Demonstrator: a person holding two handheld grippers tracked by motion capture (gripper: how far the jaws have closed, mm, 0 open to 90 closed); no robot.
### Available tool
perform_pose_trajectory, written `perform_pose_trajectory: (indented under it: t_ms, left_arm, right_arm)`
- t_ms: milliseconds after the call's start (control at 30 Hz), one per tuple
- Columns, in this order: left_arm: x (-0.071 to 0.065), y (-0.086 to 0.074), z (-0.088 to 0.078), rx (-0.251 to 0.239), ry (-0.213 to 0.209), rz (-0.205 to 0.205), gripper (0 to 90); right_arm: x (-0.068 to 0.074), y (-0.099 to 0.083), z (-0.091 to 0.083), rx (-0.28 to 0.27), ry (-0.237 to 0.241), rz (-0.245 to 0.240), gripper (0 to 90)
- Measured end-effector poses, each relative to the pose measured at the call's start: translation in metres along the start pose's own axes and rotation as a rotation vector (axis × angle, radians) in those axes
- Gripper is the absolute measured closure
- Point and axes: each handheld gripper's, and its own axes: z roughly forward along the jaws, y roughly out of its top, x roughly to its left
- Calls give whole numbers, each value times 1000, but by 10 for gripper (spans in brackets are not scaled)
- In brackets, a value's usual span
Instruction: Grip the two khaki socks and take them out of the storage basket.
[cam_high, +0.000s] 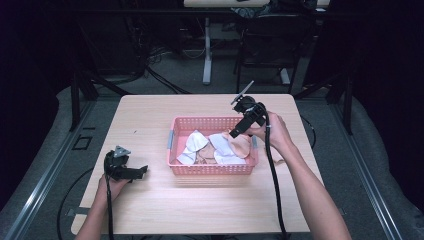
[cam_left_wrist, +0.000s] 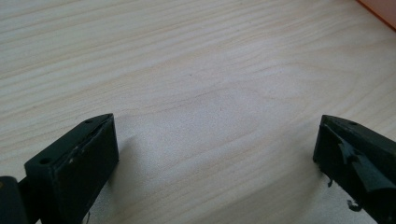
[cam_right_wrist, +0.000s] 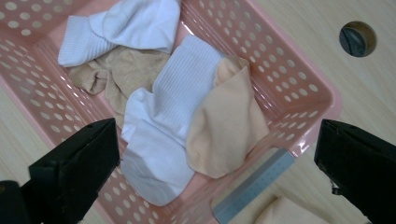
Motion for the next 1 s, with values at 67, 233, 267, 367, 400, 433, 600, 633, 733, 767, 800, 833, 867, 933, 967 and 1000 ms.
perform_pose_trajectory:
  t_ms: [67, 233, 267, 367, 400, 433, 600, 633, 733, 767, 800, 833, 867, 933, 967, 1000]
  left_arm:
    - [0, 0, 0, 0, 0, 0, 0]
    - [0, 0, 0, -3, -3, 5, 0]
    - [0, 0, 0, -2, -3, 10, 0]
    - [0, 0, 0, 0, -4, 12, 0]
    - [0, 0, 0, -1, -4, 12, 0]
    - [0, 0, 0, 0, -4, 13, 0]
    - [0, 0, 0, -1, -6, 10, 0]
    - [0, 0, 0, -2, -6, 10, 0]
    - [0, 0, 0, -2, -6, 11, 0]
    - [0, 0, 0, -2, -6, 11, 0]
    - [0, 0, 0, -2, -6, 11, 0]
    - [0, 0, 0, -2, -6, 11, 0]
    - [0, 0, 0, -2, -6, 11, 0]
    - [0, 0, 0, -2, -7, 11, 0]
    - [0, 0, 0, -2, -7, 11, 0]
    - [0, 0, 0, -1, -8, 11, 0]
  right_arm:
    - [1, 2, 6, -2, 6, 3, 0]
    - [3, 6, 20, 32, 20, -15, 17]
    - [4, 6, 27, 36, 26, -4, 21]
    - [3, 5, 39, 77, 54, 0, 75]
    - [4, 5, 44, 78, 58, 8, 94]
    - [4, 4, 50, 97, 45, 3, 115]
    - [-1, 3, 69, 153, 31, 20, 155]
    - [-3, 3, 74, 162, 30, 32, 172]
    - [-7, 2, 82, 184, 23, 50, 220]
    - [-8, 2, 86, 187, 14, 61, 246]
    - [-9, 2, 87, 203, 6, 56, 261]
    - [-9, 2, 90, 209, -12, 50, 277]
    - [-8, 2, 93, 214, -17, 69, 298]
    - [-9, 2, 98, 227, -41, 72, 339]
    - [-11, 2, 99, 241, -58, 66, 382]
    - [-12, 1, 102, 241, -62, 74, 409]
